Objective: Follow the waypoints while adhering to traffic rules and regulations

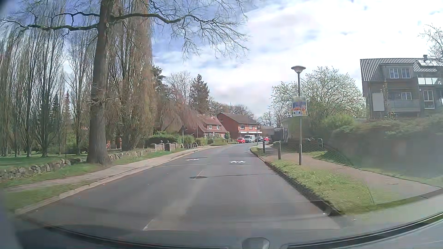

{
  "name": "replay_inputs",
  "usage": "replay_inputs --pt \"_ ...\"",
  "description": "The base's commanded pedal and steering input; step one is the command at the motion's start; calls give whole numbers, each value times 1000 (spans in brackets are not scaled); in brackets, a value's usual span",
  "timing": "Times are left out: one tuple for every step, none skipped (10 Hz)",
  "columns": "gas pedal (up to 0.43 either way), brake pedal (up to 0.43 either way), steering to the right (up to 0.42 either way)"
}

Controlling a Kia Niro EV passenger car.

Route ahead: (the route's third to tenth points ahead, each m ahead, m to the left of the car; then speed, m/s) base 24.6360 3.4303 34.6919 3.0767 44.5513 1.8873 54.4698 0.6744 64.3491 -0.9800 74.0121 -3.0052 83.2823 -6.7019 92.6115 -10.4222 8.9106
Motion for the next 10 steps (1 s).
replay_inputs --pt "157 0 4" --pt "157 0 4" --pt "157 0 4" --pt "157 0 4" --pt "157 0 3" --pt "157 0 2" --pt "150 0 -3" --pt "150 0 -11" --pt "150 0 -12" --pt "157 0 -9"
